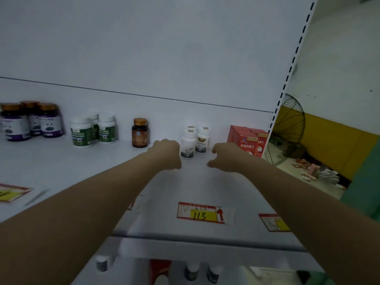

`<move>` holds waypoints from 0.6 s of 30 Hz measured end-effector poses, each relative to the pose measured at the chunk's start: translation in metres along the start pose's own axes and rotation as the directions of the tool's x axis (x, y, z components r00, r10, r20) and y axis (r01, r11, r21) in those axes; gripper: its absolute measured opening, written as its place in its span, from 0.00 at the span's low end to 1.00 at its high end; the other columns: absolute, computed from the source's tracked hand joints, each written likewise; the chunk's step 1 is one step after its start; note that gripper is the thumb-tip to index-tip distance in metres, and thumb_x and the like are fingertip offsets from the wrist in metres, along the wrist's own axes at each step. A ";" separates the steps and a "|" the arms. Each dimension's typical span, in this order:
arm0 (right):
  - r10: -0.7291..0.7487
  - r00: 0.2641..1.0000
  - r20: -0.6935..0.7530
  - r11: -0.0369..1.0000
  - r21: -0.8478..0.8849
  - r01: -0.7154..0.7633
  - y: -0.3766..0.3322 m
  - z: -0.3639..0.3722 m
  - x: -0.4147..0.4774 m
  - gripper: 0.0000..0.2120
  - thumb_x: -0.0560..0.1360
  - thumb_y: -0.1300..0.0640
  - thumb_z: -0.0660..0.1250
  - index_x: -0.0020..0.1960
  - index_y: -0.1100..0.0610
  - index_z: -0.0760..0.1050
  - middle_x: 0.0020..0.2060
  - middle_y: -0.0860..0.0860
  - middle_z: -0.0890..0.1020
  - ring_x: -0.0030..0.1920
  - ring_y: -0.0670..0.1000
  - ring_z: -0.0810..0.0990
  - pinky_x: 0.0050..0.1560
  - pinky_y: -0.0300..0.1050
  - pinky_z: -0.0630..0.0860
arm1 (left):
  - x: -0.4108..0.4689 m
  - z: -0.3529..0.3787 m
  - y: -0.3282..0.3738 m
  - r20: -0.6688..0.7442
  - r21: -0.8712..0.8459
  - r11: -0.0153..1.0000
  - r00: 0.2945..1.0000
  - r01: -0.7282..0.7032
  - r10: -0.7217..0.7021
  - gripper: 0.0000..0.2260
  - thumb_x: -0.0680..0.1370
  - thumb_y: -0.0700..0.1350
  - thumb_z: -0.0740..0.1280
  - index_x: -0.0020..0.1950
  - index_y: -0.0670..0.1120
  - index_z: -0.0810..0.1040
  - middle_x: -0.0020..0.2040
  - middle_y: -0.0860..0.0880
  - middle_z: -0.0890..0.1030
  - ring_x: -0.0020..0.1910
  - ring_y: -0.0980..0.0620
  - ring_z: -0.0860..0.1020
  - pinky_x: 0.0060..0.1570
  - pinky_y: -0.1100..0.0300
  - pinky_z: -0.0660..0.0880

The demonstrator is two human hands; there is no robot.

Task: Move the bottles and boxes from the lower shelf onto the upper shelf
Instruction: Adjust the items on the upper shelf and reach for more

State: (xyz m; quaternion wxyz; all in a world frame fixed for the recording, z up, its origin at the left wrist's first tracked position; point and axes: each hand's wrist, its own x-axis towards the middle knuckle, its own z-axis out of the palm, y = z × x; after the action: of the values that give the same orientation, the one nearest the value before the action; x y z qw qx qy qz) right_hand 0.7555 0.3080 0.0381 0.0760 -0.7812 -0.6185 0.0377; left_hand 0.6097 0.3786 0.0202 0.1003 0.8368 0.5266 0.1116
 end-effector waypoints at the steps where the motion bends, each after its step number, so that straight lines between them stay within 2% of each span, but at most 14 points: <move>1: -0.007 1.000 0.012 1.000 -0.013 0.007 -0.002 -0.002 -0.007 0.24 0.77 0.51 0.64 0.68 0.62 0.68 0.65 0.58 0.74 0.63 0.55 0.74 0.59 0.44 0.71 | -0.009 -0.005 -0.002 0.011 0.032 0.999 1.000 0.001 -0.002 0.19 0.75 0.48 0.69 0.61 0.40 0.73 0.60 0.41 0.77 0.57 0.43 0.75 0.51 0.57 0.71; 4: -0.024 1.000 0.018 0.999 -0.045 0.025 -0.010 -0.007 -0.031 0.24 0.77 0.51 0.64 0.69 0.61 0.68 0.65 0.58 0.73 0.64 0.55 0.73 0.60 0.44 0.71 | -0.039 -0.019 -0.011 0.013 0.108 0.994 1.000 -0.005 0.003 0.20 0.76 0.49 0.67 0.62 0.39 0.73 0.60 0.41 0.77 0.57 0.43 0.75 0.53 0.55 0.73; 8: -0.039 0.999 0.005 0.995 -0.091 0.039 -0.028 -0.011 -0.067 0.24 0.77 0.50 0.64 0.69 0.62 0.68 0.66 0.58 0.73 0.65 0.56 0.72 0.62 0.45 0.70 | -0.080 -0.034 -0.027 0.023 0.135 0.991 0.999 -0.025 0.022 0.19 0.75 0.50 0.68 0.59 0.38 0.75 0.53 0.41 0.78 0.54 0.42 0.76 0.51 0.54 0.74; 10: -0.040 0.999 -0.011 0.992 -0.122 0.039 -0.038 -0.012 -0.085 0.24 0.77 0.50 0.63 0.67 0.63 0.70 0.65 0.58 0.74 0.64 0.57 0.73 0.63 0.47 0.70 | -0.101 -0.041 -0.035 -0.005 0.121 0.992 0.999 -0.037 0.038 0.19 0.75 0.50 0.68 0.59 0.37 0.75 0.56 0.41 0.78 0.55 0.42 0.76 0.50 0.54 0.73; 13: -0.036 0.998 -0.046 0.986 -0.165 0.028 -0.058 -0.010 -0.114 0.23 0.77 0.49 0.63 0.66 0.63 0.71 0.63 0.58 0.76 0.62 0.57 0.74 0.62 0.48 0.71 | -0.137 -0.050 -0.046 -0.057 0.096 0.993 0.995 -0.073 0.079 0.20 0.76 0.49 0.68 0.63 0.39 0.74 0.61 0.40 0.76 0.58 0.41 0.75 0.56 0.53 0.72; 16: -0.032 0.996 -0.087 0.983 -0.182 0.015 -0.084 -0.004 -0.144 0.22 0.77 0.48 0.63 0.65 0.63 0.73 0.62 0.58 0.77 0.61 0.57 0.74 0.61 0.49 0.72 | -0.177 -0.057 -0.059 -0.122 0.086 0.984 0.979 -0.155 0.164 0.18 0.77 0.47 0.65 0.64 0.39 0.73 0.61 0.40 0.75 0.53 0.44 0.73 0.50 0.56 0.69; 18: -0.031 0.993 -0.116 0.985 -0.170 0.011 -0.103 0.002 -0.168 0.21 0.77 0.50 0.63 0.64 0.63 0.73 0.63 0.58 0.76 0.62 0.58 0.74 0.61 0.48 0.71 | -0.206 -0.060 -0.074 -0.163 0.066 0.970 0.956 -0.235 0.243 0.18 0.77 0.47 0.65 0.66 0.41 0.72 0.62 0.40 0.74 0.55 0.43 0.72 0.49 0.58 0.66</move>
State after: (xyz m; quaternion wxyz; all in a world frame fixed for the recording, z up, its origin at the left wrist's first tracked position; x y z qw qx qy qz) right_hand 0.6169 0.1680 0.0477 0.0462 -0.7791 -0.6221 -0.0620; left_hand 0.4424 0.2272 0.0393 0.0217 0.8837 0.4307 0.1820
